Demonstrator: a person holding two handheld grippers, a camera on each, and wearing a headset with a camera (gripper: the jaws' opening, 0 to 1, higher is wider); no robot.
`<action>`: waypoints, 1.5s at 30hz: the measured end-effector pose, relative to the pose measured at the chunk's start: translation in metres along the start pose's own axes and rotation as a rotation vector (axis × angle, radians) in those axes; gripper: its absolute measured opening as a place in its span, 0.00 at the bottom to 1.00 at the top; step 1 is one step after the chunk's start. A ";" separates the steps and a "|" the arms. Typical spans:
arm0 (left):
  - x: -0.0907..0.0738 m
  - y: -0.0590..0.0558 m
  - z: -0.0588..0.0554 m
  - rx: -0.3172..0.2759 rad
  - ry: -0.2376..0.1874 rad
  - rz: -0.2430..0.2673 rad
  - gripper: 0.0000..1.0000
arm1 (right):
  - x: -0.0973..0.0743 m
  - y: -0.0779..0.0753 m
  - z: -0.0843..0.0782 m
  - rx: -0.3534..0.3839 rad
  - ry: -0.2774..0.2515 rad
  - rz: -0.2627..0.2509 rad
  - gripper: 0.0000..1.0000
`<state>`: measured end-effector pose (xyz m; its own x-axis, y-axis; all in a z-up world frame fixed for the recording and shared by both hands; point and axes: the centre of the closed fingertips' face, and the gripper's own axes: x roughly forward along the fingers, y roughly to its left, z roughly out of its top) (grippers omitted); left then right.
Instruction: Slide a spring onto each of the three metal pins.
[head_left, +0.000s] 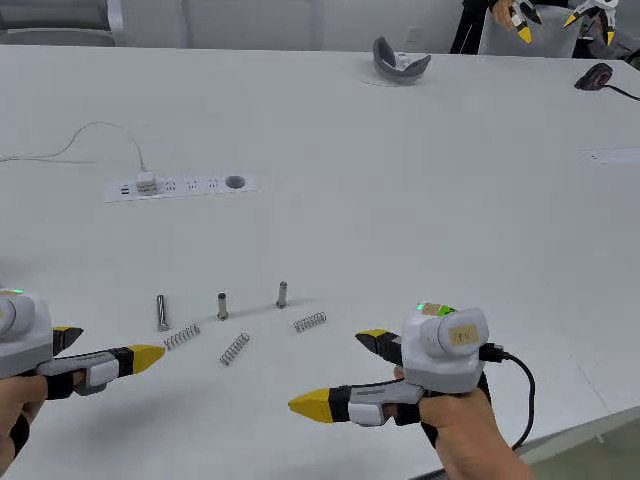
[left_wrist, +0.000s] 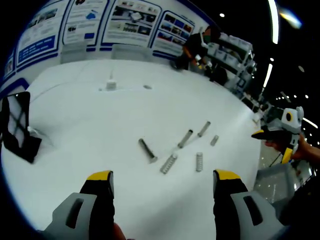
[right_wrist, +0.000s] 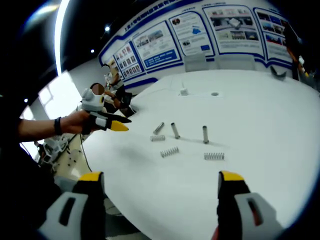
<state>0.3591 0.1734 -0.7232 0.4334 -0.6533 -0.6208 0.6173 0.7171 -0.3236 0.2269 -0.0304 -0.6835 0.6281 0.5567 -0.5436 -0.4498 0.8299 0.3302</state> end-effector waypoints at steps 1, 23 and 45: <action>0.003 0.001 0.000 0.000 0.008 0.004 0.81 | 0.000 0.000 0.000 0.001 0.001 0.002 0.95; 0.043 0.019 0.004 -0.059 0.042 0.032 0.62 | 0.000 0.003 -0.009 0.004 0.011 0.011 0.93; 0.090 0.042 0.015 -0.152 0.048 0.137 0.24 | -0.006 0.004 -0.018 0.027 0.026 0.005 0.92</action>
<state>0.4339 0.1410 -0.7816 0.4728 -0.5371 -0.6986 0.4465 0.8295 -0.3356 0.2096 -0.0310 -0.6929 0.6090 0.5597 -0.5620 -0.4352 0.8282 0.3531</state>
